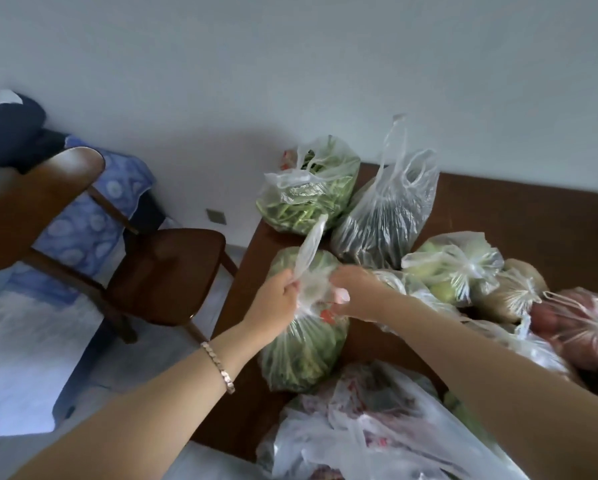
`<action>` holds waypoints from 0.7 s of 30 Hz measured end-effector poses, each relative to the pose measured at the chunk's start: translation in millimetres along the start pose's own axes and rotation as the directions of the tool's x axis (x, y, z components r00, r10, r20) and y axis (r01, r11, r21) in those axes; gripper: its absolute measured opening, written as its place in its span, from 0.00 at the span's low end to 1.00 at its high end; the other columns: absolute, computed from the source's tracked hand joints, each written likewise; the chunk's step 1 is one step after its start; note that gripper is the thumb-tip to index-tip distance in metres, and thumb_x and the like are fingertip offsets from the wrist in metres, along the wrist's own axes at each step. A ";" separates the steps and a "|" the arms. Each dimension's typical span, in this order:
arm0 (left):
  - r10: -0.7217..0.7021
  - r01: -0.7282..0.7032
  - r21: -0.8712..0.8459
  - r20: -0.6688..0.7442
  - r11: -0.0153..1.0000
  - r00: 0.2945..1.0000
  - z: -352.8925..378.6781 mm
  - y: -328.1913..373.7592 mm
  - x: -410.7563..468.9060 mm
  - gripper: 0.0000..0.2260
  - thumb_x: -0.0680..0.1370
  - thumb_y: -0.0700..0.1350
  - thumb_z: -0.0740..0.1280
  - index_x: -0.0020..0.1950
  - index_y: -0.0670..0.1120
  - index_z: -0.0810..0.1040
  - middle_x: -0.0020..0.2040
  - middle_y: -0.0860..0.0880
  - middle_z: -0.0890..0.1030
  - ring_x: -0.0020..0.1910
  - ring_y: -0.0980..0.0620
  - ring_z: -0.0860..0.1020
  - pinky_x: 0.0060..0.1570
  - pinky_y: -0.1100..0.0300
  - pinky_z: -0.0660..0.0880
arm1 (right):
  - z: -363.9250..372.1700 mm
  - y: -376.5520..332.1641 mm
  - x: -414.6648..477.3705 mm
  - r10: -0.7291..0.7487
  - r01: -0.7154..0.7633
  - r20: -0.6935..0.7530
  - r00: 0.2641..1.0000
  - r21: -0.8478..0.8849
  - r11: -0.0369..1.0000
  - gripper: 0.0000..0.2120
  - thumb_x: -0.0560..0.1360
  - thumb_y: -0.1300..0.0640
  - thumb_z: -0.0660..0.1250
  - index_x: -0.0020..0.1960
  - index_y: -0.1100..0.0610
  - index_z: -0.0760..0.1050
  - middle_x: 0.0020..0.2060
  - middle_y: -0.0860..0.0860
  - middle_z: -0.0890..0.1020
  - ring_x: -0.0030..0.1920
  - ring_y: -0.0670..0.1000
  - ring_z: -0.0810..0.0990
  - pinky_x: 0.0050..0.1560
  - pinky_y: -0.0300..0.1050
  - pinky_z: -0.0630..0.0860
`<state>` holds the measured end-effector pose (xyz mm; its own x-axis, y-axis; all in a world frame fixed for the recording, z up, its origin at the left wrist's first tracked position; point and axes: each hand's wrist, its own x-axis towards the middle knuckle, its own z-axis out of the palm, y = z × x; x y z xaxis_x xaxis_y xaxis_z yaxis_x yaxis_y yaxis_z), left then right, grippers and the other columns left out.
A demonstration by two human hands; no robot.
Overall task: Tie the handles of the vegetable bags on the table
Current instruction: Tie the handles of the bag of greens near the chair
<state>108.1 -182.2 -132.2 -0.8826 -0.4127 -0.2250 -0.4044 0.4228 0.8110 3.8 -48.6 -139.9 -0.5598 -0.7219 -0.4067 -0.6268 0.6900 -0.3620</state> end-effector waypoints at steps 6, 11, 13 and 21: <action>0.026 -0.031 -0.029 -0.168 0.999 0.985 -28.5 3.4 17.9 0.13 0.79 0.35 0.52 0.35 0.44 0.64 0.31 0.48 0.65 0.29 0.52 0.63 0.27 0.65 0.60 | 7.7 -32.7 -11.6 -0.132 0.129 0.012 0.991 0.142 0.981 0.19 0.74 0.59 0.63 0.30 0.52 0.58 0.28 0.46 0.65 0.38 0.51 0.68 0.34 0.41 0.59; 0.035 -0.042 -0.052 -0.121 0.998 0.992 -31.9 18.0 18.5 0.13 0.79 0.34 0.51 0.39 0.41 0.71 0.36 0.48 0.69 0.35 0.55 0.67 0.34 0.70 0.65 | 11.7 -49.5 -24.5 -0.238 0.204 0.044 0.970 0.381 0.902 0.14 0.76 0.47 0.63 0.34 0.51 0.67 0.36 0.49 0.76 0.38 0.48 0.75 0.42 0.40 0.72; -0.044 0.034 -0.091 -0.113 0.995 0.993 -29.1 12.6 13.2 0.15 0.80 0.35 0.50 0.45 0.47 0.74 0.43 0.52 0.73 0.37 0.62 0.68 0.37 0.82 0.65 | 13.1 -37.5 -24.4 -0.121 0.112 -0.011 0.993 0.468 0.877 0.14 0.75 0.42 0.60 0.40 0.52 0.70 0.39 0.51 0.79 0.42 0.51 0.79 0.43 0.42 0.73; -0.116 0.105 -0.332 -0.014 0.937 0.993 -18.4 0.2 10.4 0.16 0.80 0.36 0.50 0.64 0.43 0.70 0.40 0.53 0.72 0.33 0.66 0.73 0.29 0.80 0.68 | 33.1 -23.3 -14.4 0.001 0.005 -0.019 1.000 0.322 0.947 0.35 0.71 0.39 0.66 0.72 0.47 0.55 0.67 0.50 0.60 0.68 0.51 0.60 0.69 0.50 0.64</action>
<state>103.3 -201.2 -124.5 -0.8265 -0.4700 -0.3099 -0.3919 0.0851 0.9161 44.3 -52.6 -153.4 -0.5703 -0.7223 -0.3912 -0.4220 0.6662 -0.6149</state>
